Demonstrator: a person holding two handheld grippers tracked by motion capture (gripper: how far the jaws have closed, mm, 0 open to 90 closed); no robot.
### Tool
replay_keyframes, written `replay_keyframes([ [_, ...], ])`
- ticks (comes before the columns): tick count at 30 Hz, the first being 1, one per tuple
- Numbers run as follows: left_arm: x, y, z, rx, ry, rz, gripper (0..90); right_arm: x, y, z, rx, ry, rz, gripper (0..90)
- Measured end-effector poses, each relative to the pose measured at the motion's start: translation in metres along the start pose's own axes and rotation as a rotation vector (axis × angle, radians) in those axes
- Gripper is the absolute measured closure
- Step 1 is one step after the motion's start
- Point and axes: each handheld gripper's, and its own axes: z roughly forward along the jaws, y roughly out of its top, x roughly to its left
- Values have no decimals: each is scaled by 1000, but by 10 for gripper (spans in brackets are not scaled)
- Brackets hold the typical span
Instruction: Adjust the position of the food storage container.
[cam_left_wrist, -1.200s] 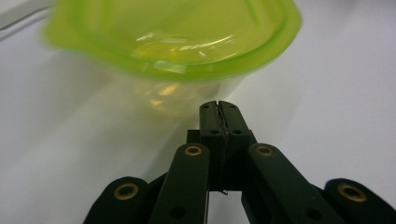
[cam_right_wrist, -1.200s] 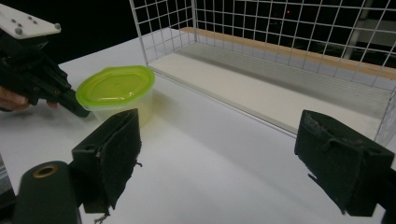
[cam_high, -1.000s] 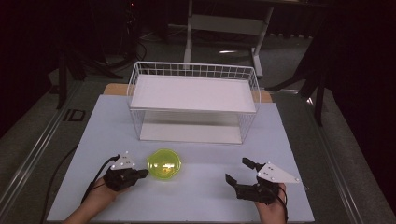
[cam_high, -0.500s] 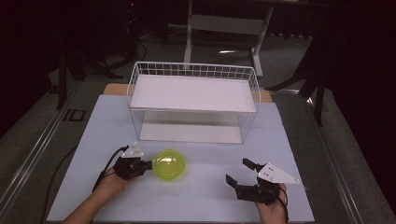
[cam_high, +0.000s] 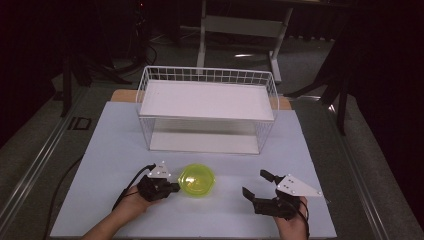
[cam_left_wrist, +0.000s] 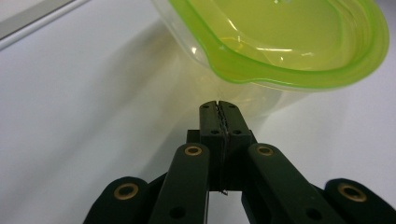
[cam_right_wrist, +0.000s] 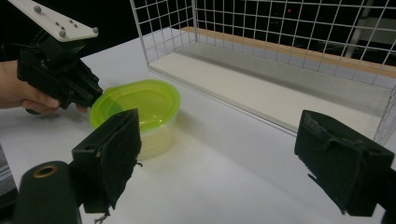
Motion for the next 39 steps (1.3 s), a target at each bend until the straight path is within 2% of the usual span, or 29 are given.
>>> replay_keyframes([
  [6, 12, 2, -2, -23, 39, -47, 900, 0, 0, 0, -3, 2, -1, 145],
  [10, 14, 5, 0, -44, 36, -71, 900, 0, 0, 0, 1, 4, 0, 145],
  [16, 3, 9, 8, -23, 10, -47, 900, -1, 0, 0, 1, 6, 0, 145],
  [20, 0, 13, 11, -25, -8, -50, 900, -1, 1, -1, -4, 5, -1, 145],
  [27, -13, 18, 22, 4, -43, -30, 900, 0, 1, -1, -2, 6, -3, 145],
  [39, -23, 27, 42, 26, -85, -11, 900, -1, 1, -1, 1, 7, 0, 145],
])
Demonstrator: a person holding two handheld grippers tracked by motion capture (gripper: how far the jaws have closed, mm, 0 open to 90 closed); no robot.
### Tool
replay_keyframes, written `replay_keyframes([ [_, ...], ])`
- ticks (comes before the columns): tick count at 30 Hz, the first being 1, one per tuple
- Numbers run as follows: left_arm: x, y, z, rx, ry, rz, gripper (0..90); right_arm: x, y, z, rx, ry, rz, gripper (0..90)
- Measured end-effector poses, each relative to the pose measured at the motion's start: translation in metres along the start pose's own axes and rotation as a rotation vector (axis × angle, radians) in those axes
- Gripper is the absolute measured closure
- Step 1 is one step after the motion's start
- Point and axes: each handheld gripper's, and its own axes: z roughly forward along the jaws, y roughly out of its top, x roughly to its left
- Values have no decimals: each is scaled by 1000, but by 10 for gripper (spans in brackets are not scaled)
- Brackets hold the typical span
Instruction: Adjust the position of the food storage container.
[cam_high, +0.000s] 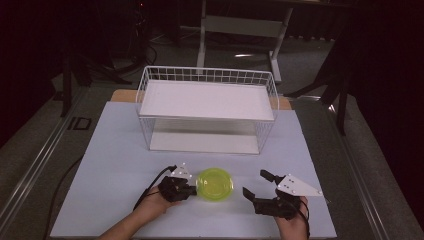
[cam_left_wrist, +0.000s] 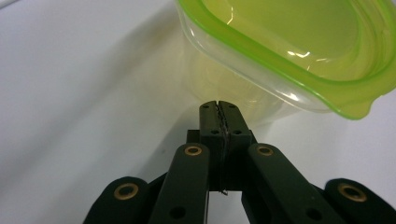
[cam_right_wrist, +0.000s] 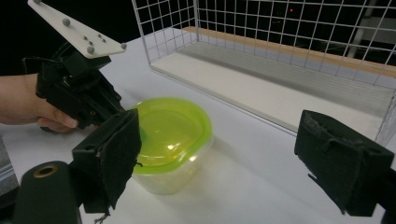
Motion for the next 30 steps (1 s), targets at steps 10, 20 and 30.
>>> replay_keyframes([
  [10, -4, 11, 15, -7, -17, 1, 900, 1, 0, 0, 5, 7, -3, 145],
  [20, 2, 2, -5, -49, -27, -28, 895, 0, -1, 0, 7, 8, -1, 145],
  [30, -2, -11, -51, -145, -68, -54, 570, 4, -2, 5, 37, 21, 0, 145],
])
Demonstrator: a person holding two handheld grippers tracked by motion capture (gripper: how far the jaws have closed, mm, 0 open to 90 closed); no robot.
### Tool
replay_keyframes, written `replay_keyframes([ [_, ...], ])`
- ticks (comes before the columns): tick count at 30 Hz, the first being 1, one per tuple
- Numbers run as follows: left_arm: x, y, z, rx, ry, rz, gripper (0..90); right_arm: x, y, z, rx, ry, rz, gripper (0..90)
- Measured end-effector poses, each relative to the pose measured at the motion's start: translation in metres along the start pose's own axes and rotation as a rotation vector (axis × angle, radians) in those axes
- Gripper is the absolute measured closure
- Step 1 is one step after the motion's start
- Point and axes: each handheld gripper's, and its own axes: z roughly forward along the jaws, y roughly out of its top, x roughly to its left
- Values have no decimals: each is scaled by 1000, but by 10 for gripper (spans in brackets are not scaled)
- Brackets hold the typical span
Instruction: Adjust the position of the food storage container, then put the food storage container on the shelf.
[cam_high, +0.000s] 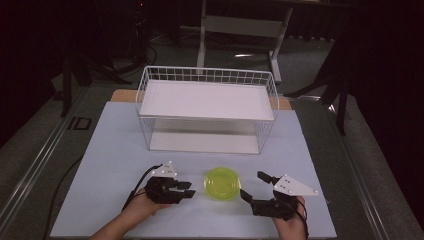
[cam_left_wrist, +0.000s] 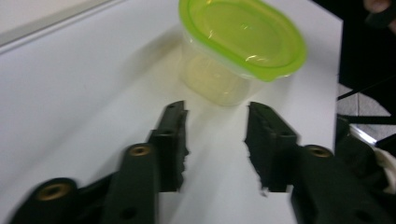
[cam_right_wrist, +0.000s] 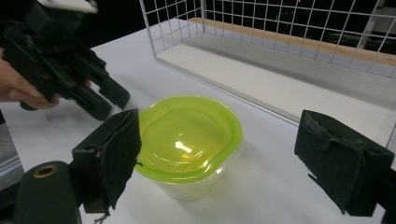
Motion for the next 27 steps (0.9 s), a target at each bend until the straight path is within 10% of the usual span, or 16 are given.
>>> replay_keyframes([
  [7, -11, 0, -20, -59, -44, -3, 276, 4, 3, 0, 5, -1, -9, 144],
  [13, -20, 7, -28, -90, -2, -7, 19, 14, 13, -4, -12, -17, -33, 144],
  [27, -32, 43, -19, -186, -29, -5, 34, 11, 40, 2, 35, 15, -44, 143],
])
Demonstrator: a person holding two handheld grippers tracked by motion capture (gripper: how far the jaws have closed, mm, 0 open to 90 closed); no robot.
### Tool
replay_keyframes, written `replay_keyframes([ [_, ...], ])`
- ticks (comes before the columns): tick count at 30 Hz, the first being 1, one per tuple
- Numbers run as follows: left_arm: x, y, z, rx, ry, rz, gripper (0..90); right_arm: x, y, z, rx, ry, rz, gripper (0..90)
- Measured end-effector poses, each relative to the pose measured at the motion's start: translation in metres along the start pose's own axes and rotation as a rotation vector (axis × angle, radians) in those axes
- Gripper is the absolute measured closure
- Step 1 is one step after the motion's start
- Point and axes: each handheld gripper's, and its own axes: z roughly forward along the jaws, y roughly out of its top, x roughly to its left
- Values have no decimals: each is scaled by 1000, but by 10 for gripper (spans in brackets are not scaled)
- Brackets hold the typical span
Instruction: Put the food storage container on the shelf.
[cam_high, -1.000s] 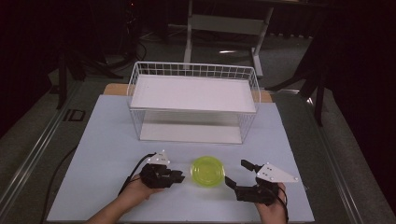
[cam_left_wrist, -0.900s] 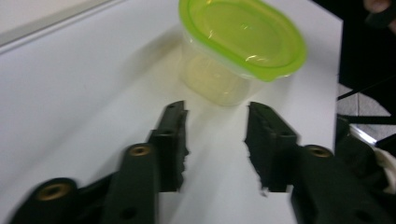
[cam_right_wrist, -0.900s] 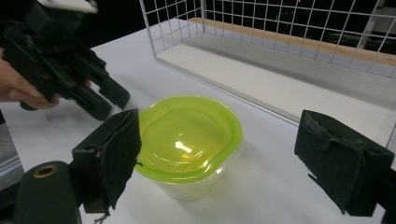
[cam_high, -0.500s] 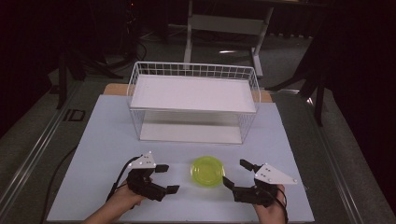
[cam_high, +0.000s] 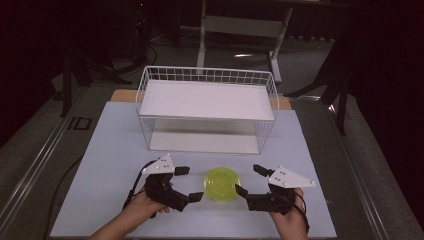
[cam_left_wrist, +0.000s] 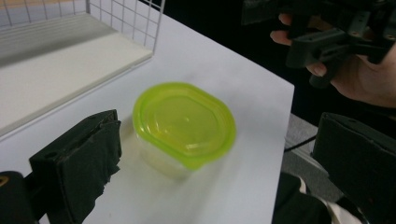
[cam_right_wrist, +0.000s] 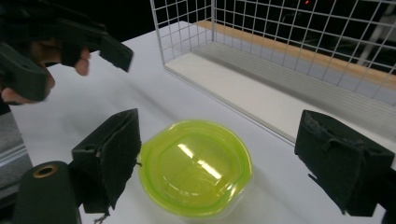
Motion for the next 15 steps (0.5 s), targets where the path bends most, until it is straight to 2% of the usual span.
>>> replay_keyframes([
  [3, 7, 5, 7, 8, 20, -40, 39, -5, 5, 4, 13, 2, 15, 142],
  [6, 11, 9, 12, 33, 34, -75, 47, -12, 6, 7, 29, 16, 63, 143],
  [12, 9, 13, 25, 61, 62, -52, 47, -21, 4, 17, 61, 10, 90, 143],
  [14, 10, 13, 27, 58, 62, -58, 48, -23, 2, 20, 73, 18, 99, 143],
  [15, 14, 13, 32, 65, 59, -84, 48, -24, 1, 22, 84, 28, 116, 144],
])
